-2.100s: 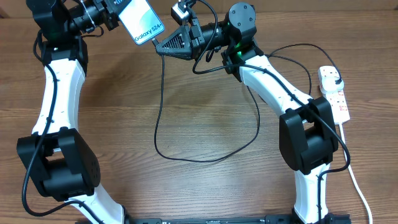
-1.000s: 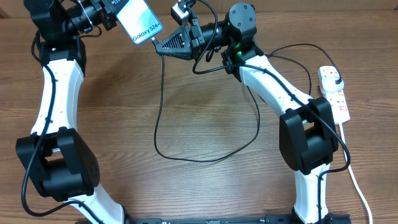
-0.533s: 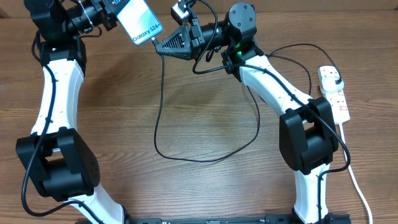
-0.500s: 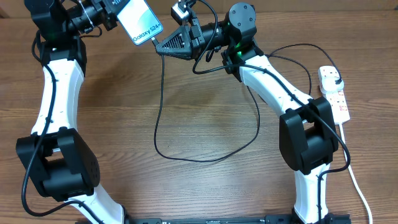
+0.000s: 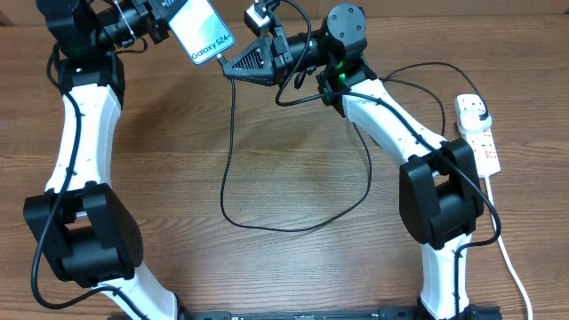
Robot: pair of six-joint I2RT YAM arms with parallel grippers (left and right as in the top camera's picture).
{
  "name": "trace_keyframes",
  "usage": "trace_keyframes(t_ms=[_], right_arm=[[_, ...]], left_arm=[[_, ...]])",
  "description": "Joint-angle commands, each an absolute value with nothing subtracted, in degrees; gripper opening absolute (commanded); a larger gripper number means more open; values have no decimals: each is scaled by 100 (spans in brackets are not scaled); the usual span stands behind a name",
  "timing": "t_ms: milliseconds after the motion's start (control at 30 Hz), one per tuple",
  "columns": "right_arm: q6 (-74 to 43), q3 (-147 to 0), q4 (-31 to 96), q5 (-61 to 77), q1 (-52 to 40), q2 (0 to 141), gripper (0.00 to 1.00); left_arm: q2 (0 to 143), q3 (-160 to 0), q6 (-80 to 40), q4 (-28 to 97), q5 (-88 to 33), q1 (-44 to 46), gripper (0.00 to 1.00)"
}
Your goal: Plug charger to phone and switch on socket
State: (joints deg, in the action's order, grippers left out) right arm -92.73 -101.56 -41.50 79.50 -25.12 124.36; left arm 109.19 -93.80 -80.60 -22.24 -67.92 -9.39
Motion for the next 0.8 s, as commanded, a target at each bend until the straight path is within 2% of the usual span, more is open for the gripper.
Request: trace_keyframes(t_ms=[0, 767], right_arm=[[-9209, -10239, -4195, 7913, -2499, 12376, 4], [-9212, -10239, -4195, 7808, -2499, 12376, 4]], left_arm=[[10750, -9500, -7929, -2250, -6923, -867, 4], [10750, -9500, -7926, -2252, -6949, -816, 4]])
